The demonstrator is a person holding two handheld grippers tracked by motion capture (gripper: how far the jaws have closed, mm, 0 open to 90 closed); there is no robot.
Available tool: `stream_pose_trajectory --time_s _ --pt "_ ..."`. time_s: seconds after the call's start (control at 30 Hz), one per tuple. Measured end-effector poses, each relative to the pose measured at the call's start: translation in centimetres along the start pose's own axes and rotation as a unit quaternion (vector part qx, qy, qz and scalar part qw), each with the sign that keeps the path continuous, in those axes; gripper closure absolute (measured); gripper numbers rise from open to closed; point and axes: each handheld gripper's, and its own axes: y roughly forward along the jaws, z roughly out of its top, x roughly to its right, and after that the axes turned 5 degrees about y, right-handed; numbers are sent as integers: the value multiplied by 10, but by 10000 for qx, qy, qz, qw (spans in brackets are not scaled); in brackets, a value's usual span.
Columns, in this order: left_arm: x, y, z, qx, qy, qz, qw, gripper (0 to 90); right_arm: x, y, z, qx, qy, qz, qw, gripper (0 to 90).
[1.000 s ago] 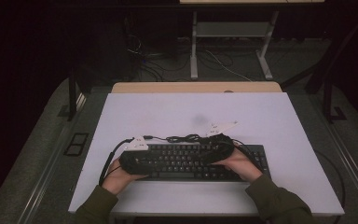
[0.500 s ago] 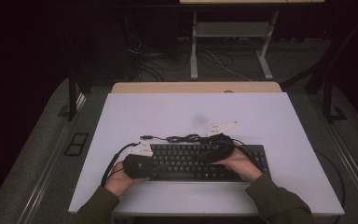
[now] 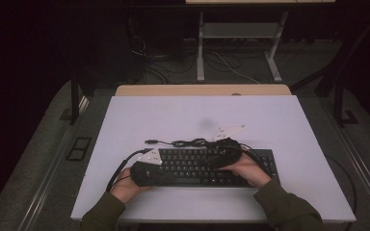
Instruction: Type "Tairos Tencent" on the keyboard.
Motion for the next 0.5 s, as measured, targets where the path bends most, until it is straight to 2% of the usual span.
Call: stream_pose_trajectory --time_s 0.23,0.5 --pt "0 -2 1 39 19 13 10000 894 0 0 0 4 -5 9 10000 257" --pt "-1 -8 3 216 -64 58 9997 893 0 0 0 3 -5 8 10000 257"
